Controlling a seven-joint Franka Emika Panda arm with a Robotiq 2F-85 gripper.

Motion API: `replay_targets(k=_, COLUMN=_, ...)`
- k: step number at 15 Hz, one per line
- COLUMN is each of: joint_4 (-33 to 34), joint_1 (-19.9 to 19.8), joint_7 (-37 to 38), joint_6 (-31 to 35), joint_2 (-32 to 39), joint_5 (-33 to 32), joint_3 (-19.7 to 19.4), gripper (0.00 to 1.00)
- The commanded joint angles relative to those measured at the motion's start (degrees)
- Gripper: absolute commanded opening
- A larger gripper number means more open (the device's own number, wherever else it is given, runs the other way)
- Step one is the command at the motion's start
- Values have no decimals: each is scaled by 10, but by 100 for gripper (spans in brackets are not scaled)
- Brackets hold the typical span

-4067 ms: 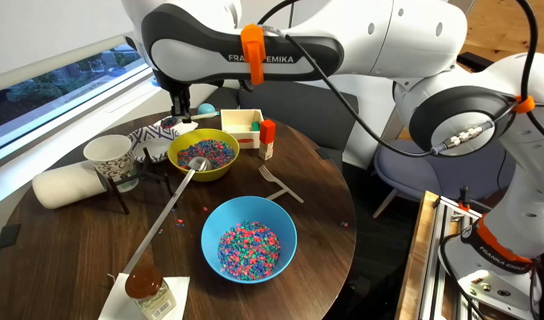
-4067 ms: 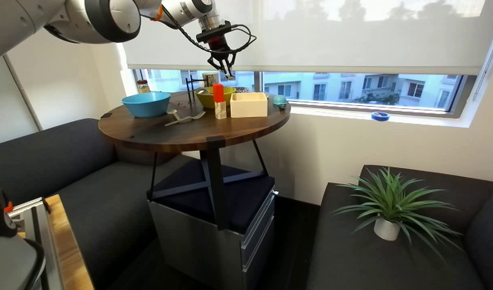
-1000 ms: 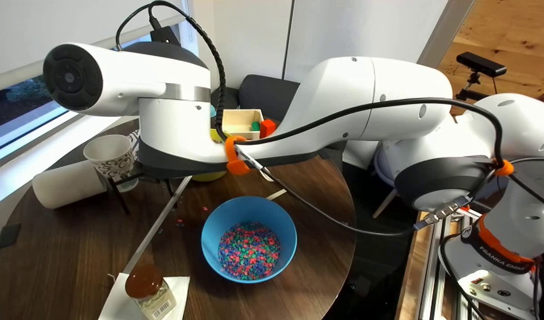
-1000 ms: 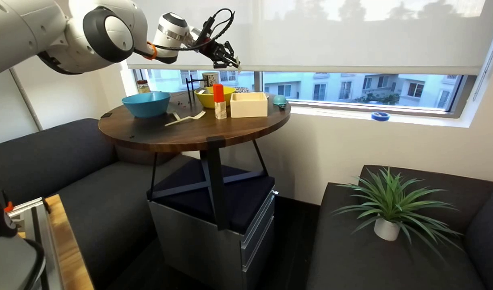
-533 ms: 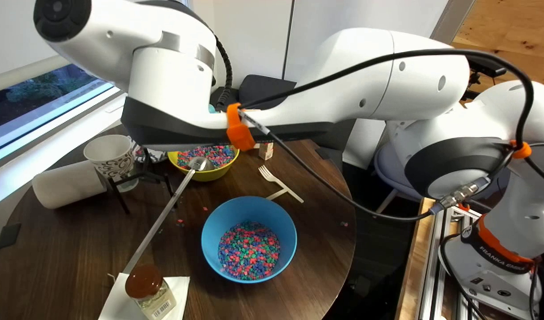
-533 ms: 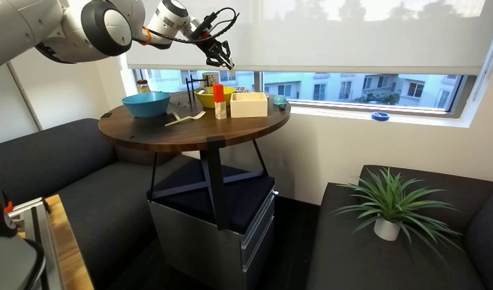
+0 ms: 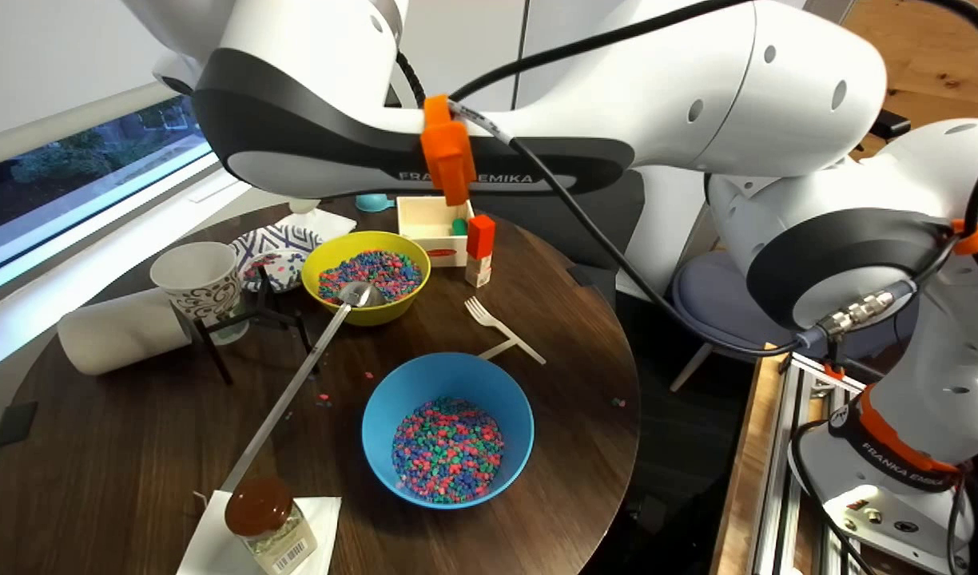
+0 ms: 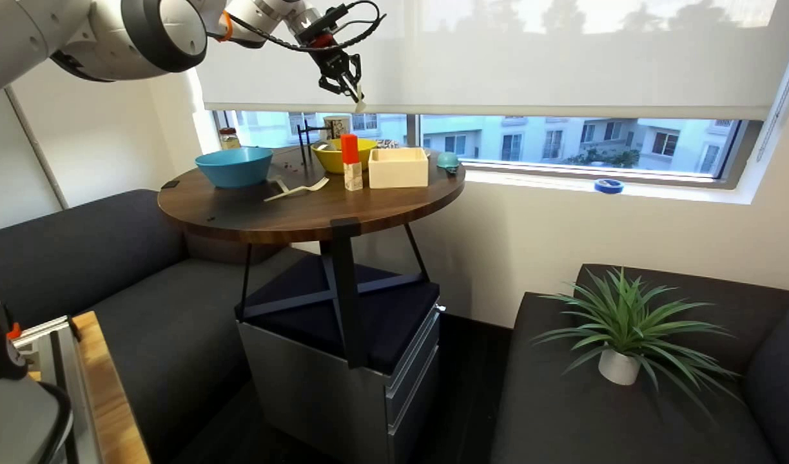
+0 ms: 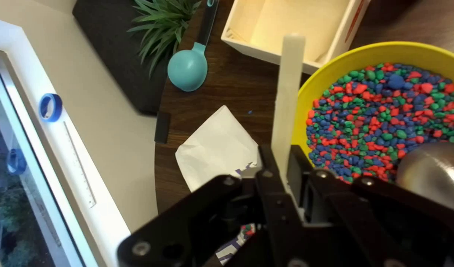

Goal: Use the spoon to collect some content from the yellow bowl and put the content on the white plate

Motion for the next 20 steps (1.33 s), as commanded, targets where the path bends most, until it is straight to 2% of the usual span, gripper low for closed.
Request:
replay_targets(k=1, joint_4=-9, joint_1=-11, joint_7=-13, joint_6=-42, joint_2=-4, joint_5=49, joint_3=14, gripper=4)
replay_targets(k=6, joint_4=-2, joint_1=-17, joint_7=-2, joint_6=-117, joint_2=-7, joint_5=82, joint_3=20, gripper=4)
replay_targets(k=11, joint_4=-2, joint_1=-35, joint_7=1, joint_6=-161, joint_2=8, joint_5=96, joint_3=24, gripper=4)
replay_targets(k=14, joint_4=5, joint_1=-50, joint_7=0, joint_6=-181, joint_2=29, joint_5=102, joint_3=28, gripper=4)
replay_targets(k=20, joint_4=11, joint_1=-70, joint_7=-4, joint_6=-175, joint_2=60, joint_5=109, joint_3=32, gripper=4)
